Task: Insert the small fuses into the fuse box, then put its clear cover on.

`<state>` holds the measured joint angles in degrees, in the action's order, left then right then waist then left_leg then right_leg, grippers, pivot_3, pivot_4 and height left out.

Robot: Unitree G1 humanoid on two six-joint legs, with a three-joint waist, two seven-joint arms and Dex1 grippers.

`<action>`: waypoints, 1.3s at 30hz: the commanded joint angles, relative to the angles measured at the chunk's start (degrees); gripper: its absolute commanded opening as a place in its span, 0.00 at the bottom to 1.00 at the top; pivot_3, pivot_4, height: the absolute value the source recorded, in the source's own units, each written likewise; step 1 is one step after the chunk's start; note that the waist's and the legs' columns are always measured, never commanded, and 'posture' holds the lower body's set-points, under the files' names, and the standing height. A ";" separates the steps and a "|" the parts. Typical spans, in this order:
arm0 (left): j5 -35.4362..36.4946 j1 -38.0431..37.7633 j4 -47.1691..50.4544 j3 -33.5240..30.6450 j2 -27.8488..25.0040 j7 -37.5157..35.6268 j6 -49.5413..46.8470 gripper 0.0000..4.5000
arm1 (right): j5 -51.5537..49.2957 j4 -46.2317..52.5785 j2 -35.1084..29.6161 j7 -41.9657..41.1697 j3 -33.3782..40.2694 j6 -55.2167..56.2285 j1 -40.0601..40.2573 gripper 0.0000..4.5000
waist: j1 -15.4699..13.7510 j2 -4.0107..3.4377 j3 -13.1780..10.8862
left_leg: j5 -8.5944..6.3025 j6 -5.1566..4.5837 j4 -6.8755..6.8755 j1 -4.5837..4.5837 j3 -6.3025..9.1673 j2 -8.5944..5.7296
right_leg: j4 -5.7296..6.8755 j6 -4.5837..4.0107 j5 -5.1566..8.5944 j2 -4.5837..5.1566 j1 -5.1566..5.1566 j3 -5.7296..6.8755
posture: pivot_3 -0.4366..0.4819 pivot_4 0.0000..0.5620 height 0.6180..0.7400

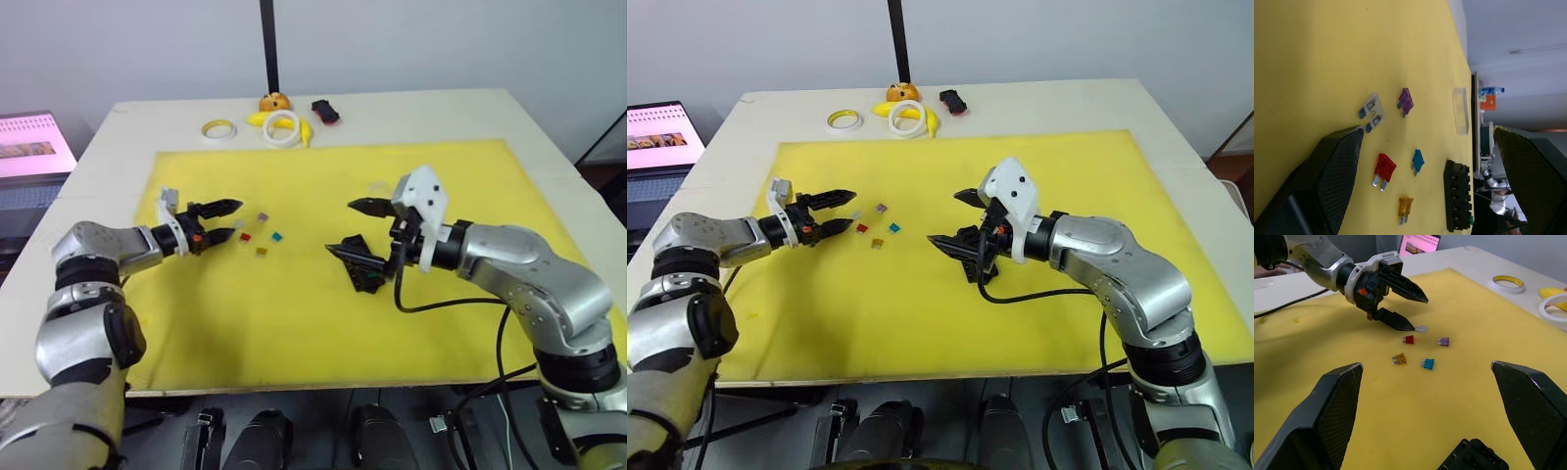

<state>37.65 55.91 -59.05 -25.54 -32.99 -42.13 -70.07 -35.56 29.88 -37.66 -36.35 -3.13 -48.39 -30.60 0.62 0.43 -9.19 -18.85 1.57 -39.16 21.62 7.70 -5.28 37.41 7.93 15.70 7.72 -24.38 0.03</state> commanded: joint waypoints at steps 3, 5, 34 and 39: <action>-1.79 1.20 -1.72 0.88 1.02 -1.86 2.09 1.00 | 0.29 1.54 0.00 0.02 1.05 0.61 -0.21 0.99 | -0.07 0.00 0.00 | 0.00 0.00 -0.01 -0.01 0.00 -0.01 | 0.01 0.00 0.00 0.00 0.01 0.00 | 0.48 0.27 1.00; -2.34 1.13 -1.97 1.05 1.22 -2.21 2.94 1.00 | 0.45 1.64 0.03 0.03 1.07 0.62 -0.09 0.99 | -0.10 0.00 0.00 | 0.00 0.00 -0.01 -0.01 0.01 -0.01 | 0.02 0.00 0.00 0.00 0.01 0.00 | 0.48 0.27 1.00; -3.38 -0.49 -3.81 -3.64 5.78 3.36 8.91 0.70 | 0.81 2.45 -1.25 0.51 1.83 0.17 0.90 1.00 | -1.02 0.01 0.02 | 0.05 0.08 -0.03 -0.07 0.03 -0.01 | 0.13 0.00 0.00 0.01 0.05 0.01 | 0.48 0.27 1.00; -3.33 -0.22 -4.17 -4.25 5.98 4.72 8.62 0.50 | 0.72 2.29 -1.28 0.50 2.02 -0.04 0.62 1.00 | -1.01 0.01 0.02 | 0.05 0.08 -0.03 -0.07 0.03 -0.01 | 0.13 0.00 0.00 0.01 0.05 0.01 | 0.48 0.27 1.00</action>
<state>34.42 55.99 -62.10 -29.55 -27.84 -38.38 -61.38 -34.61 30.12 -38.49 -36.06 -2.91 -48.50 -29.22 -0.39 0.44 -9.18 -18.80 1.65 -39.19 21.55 7.73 -5.29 37.53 7.93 15.70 7.73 -24.33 0.04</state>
